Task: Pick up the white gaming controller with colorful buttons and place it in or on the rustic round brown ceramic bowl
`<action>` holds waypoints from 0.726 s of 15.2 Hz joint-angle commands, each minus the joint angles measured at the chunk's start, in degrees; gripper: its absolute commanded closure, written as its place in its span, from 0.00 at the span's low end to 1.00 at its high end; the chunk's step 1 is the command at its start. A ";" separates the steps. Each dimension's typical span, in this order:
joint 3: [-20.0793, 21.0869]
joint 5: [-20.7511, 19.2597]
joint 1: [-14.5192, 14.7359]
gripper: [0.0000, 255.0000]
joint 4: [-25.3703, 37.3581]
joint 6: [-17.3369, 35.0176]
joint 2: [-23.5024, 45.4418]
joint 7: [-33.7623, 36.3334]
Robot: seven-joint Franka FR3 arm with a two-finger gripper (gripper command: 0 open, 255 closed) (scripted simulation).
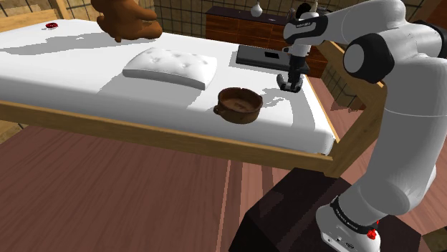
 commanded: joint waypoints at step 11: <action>0.00 0.00 0.01 1.00 -0.08 0.07 -0.02 -0.01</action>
